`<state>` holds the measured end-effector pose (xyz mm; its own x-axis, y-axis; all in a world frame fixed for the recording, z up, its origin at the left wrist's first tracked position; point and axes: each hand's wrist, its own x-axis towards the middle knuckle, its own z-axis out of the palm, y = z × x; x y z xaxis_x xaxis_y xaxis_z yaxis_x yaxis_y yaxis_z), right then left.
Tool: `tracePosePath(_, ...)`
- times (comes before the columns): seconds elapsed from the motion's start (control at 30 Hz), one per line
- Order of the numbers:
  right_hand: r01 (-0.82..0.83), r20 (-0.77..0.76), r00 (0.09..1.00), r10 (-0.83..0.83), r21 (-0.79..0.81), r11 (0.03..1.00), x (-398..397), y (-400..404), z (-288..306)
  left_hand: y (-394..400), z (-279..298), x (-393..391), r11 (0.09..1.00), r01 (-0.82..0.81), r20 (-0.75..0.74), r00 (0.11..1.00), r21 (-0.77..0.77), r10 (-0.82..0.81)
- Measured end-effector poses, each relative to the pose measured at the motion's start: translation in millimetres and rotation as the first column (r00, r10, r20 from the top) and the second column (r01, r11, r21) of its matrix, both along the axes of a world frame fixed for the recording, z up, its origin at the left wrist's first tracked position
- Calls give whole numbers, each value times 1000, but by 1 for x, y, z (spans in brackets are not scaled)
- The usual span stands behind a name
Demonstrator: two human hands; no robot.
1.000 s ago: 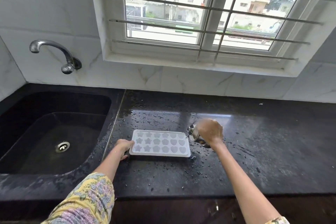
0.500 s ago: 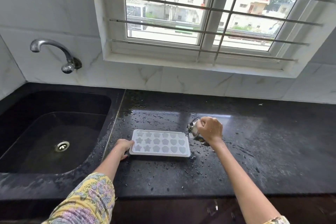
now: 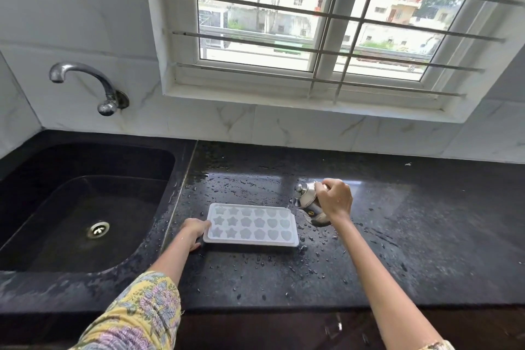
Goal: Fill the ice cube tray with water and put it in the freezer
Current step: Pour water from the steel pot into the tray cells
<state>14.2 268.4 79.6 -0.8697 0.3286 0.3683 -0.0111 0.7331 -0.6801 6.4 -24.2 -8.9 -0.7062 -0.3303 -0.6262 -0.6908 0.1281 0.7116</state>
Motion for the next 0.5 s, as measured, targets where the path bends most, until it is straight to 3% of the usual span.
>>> tracePosePath(0.5, -199, 37, 980, 196, 241, 950, 0, -23, -8, 1, 2, 2, 997, -21, 8, 1000, 75, 21)
